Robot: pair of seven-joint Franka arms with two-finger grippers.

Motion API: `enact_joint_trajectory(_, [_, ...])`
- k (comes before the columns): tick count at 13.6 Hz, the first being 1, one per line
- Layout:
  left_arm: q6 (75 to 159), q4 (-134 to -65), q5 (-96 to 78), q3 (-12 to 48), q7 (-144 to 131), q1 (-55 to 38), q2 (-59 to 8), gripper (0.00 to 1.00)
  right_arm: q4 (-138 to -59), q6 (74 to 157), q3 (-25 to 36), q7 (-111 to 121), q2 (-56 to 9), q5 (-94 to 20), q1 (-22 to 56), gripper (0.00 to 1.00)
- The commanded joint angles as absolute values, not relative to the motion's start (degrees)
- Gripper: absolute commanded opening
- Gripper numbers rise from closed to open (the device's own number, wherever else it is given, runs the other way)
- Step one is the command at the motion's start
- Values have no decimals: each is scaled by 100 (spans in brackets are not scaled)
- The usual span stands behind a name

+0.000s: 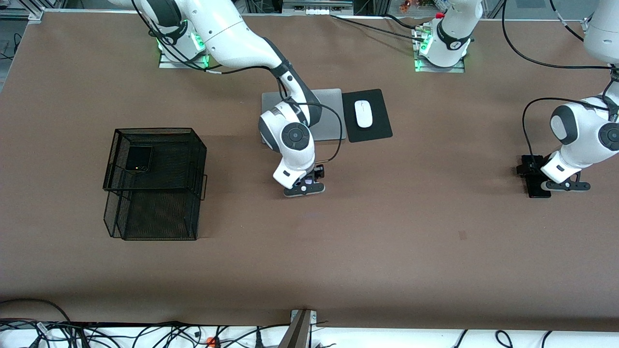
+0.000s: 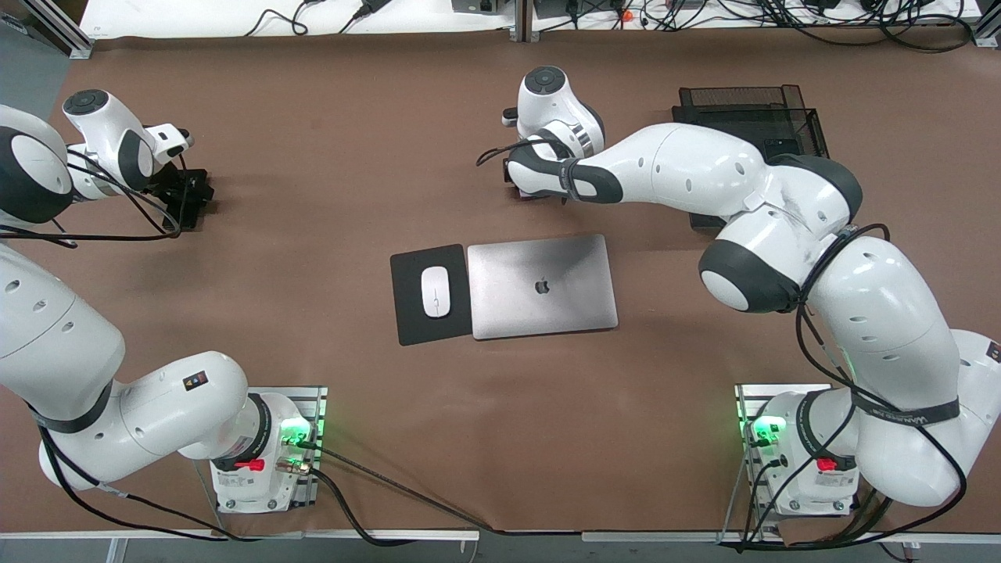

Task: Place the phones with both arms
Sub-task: 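Grasp the black bar phone with the left gripper while the right carries white phone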

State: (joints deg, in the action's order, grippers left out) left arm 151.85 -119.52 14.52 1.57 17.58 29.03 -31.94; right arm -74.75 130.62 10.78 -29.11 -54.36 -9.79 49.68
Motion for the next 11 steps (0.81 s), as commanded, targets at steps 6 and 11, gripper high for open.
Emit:
enact_joint_trajectory(6, [15381,-11936,1441,272,1916,3085,-3419,78,-7611,10436,3002,-1885,-3517,-967,4975,0])
enact_joint_trajectory(11, [15355,-11909,1441,290,1785,3059,-3402,20,-8732,9833,4306,-108,-2639,-1037,4966,0])
